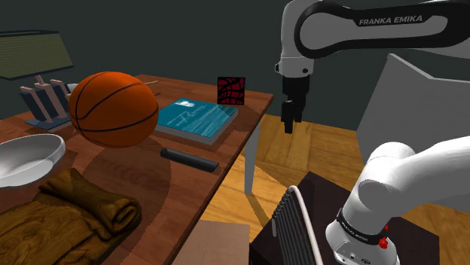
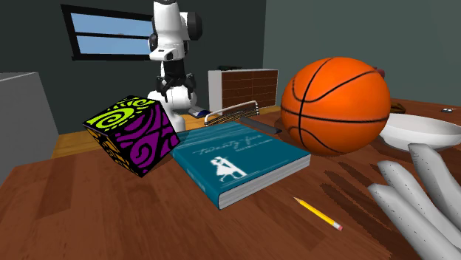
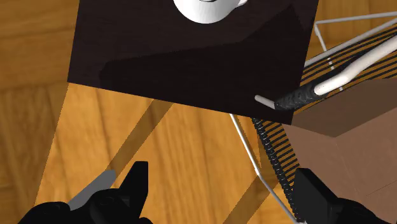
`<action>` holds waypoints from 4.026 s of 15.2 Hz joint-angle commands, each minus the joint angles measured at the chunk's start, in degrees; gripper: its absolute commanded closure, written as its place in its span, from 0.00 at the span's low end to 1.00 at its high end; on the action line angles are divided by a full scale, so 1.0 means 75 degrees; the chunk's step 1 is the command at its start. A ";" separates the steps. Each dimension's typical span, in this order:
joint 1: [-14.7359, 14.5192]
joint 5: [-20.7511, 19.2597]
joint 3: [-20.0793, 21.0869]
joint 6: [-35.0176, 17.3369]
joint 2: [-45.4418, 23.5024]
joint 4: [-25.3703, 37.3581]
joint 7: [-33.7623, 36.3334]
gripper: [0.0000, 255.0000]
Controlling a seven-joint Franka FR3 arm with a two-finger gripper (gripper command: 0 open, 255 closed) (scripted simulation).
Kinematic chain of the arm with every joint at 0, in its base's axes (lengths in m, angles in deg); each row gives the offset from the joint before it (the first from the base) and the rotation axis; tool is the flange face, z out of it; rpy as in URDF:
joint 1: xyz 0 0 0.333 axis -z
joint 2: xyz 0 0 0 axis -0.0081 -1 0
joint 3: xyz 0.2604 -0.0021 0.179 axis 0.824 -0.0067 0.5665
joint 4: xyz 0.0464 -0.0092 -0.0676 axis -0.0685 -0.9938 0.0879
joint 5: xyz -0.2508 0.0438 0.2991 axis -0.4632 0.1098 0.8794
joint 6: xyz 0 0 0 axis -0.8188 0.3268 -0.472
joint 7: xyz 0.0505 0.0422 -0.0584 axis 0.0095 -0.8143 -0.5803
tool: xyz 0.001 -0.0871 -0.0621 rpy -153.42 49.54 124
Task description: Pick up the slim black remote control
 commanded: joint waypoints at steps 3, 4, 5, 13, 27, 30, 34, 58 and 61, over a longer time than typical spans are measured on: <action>-0.0118 0.0164 0.0297 -0.0307 -0.0355 0.0170 0.0245 0.00; -0.0171 0.0234 0.0444 -0.0457 -0.0541 0.0268 0.0366 0.00; -0.0219 0.0295 0.0591 -0.0603 -0.0732 0.0374 0.0488 0.00; -0.0481 0.0425 0.1718 -0.1623 -0.2429 0.1522 0.1502 0.00; -0.0919 -0.1220 0.3396 -0.2310 -0.6127 0.4841 0.3759 0.00; -0.1030 -0.1447 0.3457 -0.2372 -0.6463 0.5085 0.3954 0.00; -0.1031 -0.1488 0.3451 -0.2768 -0.6517 0.4733 0.4005 0.00; -0.1033 -0.1427 0.3462 -0.2028 -0.6440 0.5411 0.3919 1.00; -0.1040 -0.1420 0.3467 -0.1722 -0.6439 0.5717 0.3896 1.00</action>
